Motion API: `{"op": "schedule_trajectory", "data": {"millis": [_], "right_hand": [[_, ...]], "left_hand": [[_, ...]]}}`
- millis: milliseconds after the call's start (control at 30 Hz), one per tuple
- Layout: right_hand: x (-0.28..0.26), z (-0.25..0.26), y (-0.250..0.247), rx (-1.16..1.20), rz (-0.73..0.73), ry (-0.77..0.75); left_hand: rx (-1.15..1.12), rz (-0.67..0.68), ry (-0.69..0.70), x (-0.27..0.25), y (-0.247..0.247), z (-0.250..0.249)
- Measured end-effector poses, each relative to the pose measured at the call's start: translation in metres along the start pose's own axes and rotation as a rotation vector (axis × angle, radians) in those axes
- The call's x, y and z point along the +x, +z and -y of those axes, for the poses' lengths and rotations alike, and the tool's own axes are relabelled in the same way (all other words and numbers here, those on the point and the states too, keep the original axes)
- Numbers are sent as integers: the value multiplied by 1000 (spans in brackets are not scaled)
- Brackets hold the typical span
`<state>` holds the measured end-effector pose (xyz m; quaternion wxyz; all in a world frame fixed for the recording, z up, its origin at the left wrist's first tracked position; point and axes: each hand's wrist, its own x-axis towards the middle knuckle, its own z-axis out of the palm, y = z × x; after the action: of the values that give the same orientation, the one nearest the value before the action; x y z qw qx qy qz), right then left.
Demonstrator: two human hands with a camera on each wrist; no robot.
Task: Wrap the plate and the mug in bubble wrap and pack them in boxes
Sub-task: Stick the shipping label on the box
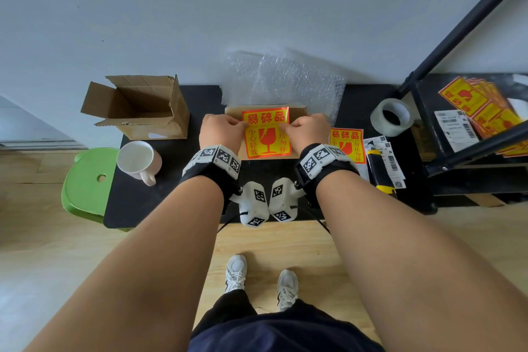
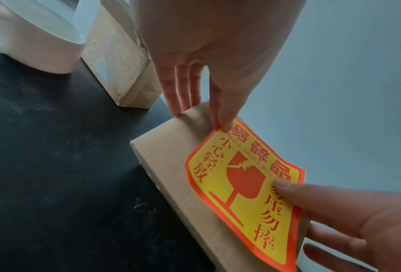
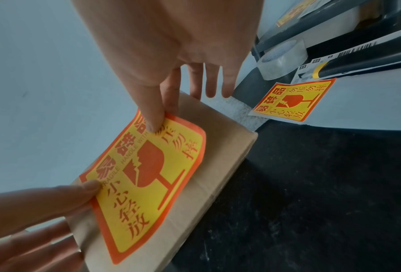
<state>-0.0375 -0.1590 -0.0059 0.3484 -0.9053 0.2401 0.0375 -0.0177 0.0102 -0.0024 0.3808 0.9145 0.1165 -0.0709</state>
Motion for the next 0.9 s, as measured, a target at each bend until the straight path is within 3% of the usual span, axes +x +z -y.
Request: {"op": "schedule_trajectory", "data": {"millis": [900], "right_hand": [[-1, 3, 2, 23, 16, 17]], "left_hand": [[131, 0, -1, 1, 0, -10]]}}
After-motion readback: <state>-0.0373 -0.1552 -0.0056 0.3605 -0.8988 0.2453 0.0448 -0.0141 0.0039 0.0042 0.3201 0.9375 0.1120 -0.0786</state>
